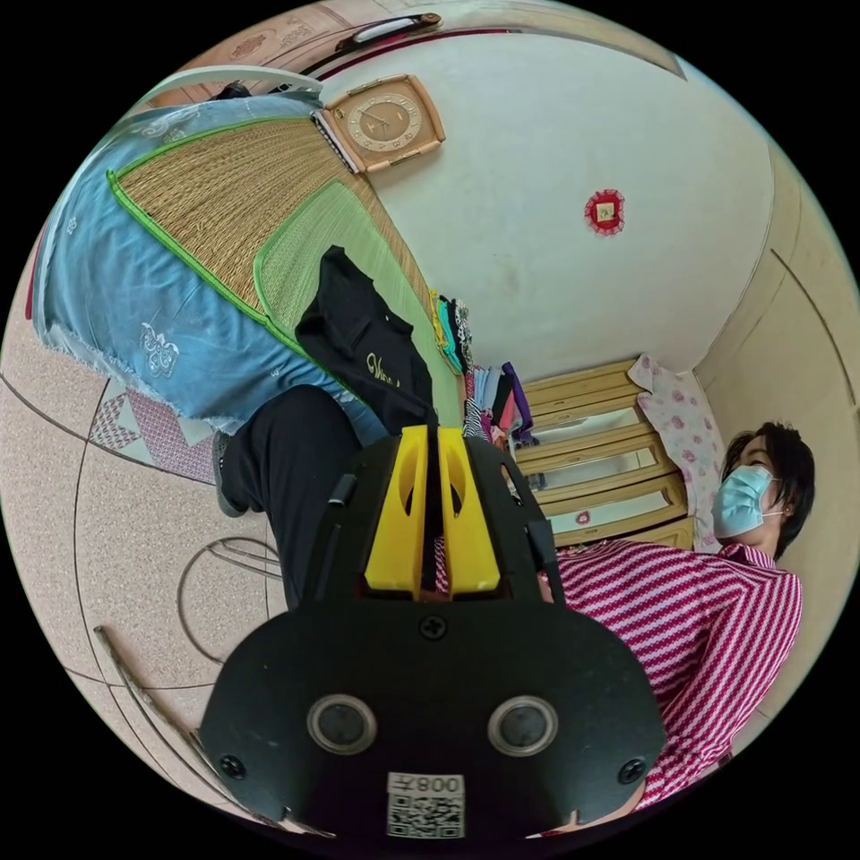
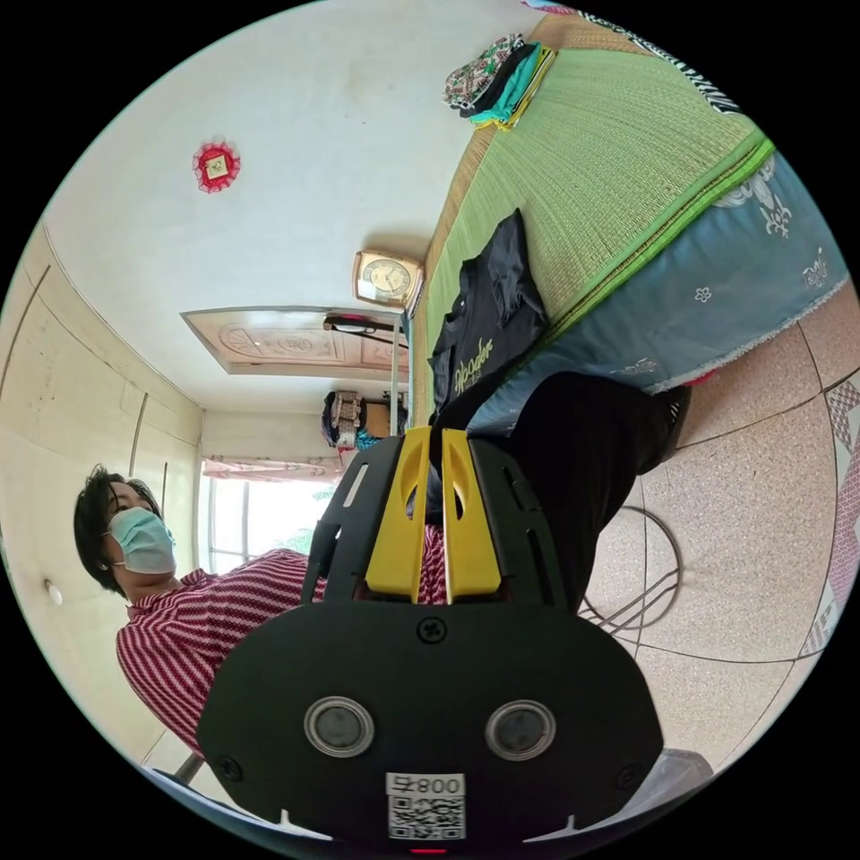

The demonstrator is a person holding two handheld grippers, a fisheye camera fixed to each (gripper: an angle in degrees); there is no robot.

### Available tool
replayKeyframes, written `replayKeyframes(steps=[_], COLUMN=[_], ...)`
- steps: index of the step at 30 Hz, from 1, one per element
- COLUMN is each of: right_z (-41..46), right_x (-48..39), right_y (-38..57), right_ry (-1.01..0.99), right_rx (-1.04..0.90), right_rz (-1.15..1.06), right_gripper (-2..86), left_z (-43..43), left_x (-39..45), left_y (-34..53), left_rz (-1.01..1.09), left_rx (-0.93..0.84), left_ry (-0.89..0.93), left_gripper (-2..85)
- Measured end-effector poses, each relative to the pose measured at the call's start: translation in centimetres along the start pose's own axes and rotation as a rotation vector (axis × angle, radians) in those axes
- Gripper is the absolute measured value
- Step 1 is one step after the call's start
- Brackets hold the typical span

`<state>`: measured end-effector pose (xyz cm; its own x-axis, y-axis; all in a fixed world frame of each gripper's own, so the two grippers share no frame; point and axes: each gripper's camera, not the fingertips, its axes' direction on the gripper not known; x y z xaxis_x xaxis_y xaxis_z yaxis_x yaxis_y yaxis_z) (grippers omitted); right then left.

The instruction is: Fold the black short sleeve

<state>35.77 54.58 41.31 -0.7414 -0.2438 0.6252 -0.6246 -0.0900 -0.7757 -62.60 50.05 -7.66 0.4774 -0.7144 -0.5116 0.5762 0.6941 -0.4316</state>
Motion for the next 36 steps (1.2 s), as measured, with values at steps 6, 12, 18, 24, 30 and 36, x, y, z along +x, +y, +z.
replayKeyframes(steps=[6, 12, 18, 24, 30, 36], right_z=[-0.6, -0.9, -0.6, 0.4, 2.4, 5.0], right_x=[1.1, 1.7, 2.8, 3.8, 6.6, 11.0], right_y=[-1.0, -3.3, -7.4, -13.9, -21.4, -27.6], right_ry=[-0.024, -0.042, -0.053, -0.032, 0.022, 0.063], right_rx=[0.017, 0.027, 0.022, 0.001, -0.035, -0.072], right_rz=[0.0, -0.023, -0.047, -0.069, -0.04, 0.022], right_gripper=[2.1, 2.1, 2.1, 2.1, 2.1, 2.1], left_z=[0.9, 2.3, 4.6, 8.1, 12.5, 16.7], left_x=[0.6, 1.2, 2.3, 3.2, 2.3, -0.1], left_y=[-2.4, -6.3, -12.4, -20.2, -28.3, -35.4], left_rz=[-0.002, 0.003, 0.032, 0.066, 0.035, -0.051], left_rx=[0.02, 0.034, 0.035, 0.045, 0.049, 0.062], left_ry=[0.015, 0.028, -0.007, -0.049, -0.086, -0.11], left_gripper=[1.9, 1.9, 2.0, 2.0, 2.0, 2.0])
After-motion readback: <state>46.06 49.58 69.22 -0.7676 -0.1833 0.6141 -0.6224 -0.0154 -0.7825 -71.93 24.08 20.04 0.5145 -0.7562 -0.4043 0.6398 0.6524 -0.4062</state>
